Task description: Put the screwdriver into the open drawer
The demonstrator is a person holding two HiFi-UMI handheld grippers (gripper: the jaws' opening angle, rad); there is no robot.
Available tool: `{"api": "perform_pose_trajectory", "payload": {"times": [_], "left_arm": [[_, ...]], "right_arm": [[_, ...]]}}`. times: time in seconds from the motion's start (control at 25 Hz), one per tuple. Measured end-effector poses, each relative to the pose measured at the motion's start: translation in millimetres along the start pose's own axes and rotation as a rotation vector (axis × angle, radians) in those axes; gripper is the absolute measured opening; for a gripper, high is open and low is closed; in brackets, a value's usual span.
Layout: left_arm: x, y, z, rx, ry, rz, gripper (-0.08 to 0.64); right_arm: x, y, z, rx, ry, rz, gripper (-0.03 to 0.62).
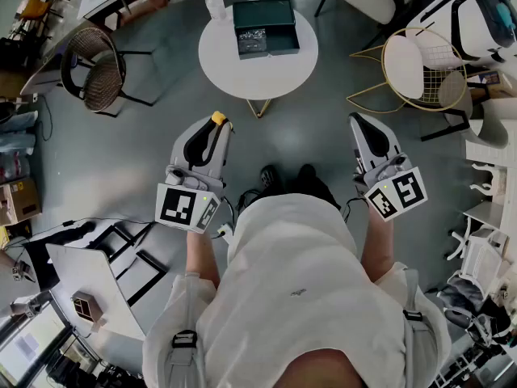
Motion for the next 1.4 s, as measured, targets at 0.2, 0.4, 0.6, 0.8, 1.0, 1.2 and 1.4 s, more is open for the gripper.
{"api": "perform_pose_trajectory", "payload": {"times": [0.2,0.4,0.6,0.8,1.0,1.2,1.4], "left_arm": [[-3,-1,-3,-0.010,0.005,0.011,0.074],[-3,-7,-2,-0.014,-0.003,0.011,0.074],[-4,-11,-3,-0.024,-0.010,0.011,0.074],[-7,-9,-8,-0.039,-0.017,0.015,0.074],[-14,-3,-12,-0.036,-0.018,0.036,0.074],[-16,12,-17,-0.021,-0.015,0.035,0.075],[-8,32,-18,0.017,-0.029,0.025,0.074]], "right_arm": [[-1,-4,6,0.003,0.008,-0.004,0.005],[0,-4,15,0.008,0.010,-0.007,0.005],[0,-4,21,0.000,0.014,-0.017,0.006],[-6,-13,20,-0.036,0.054,-0.007,0.006],[-16,-18,19,-0.035,0.073,0.023,0.006],[-23,-14,3,-0.019,0.084,0.032,0.006],[-22,-4,-23,0.008,0.087,0.018,0.006]]}}
Point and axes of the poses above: the fingertips, and each gripper's own axes: y forward along the fingers, z to its left, x out of its top, the point moved 4 cm from there along -y, backward along the fingers, and after that the axes turned 14 degrees about -y, right-handed, at the moved point
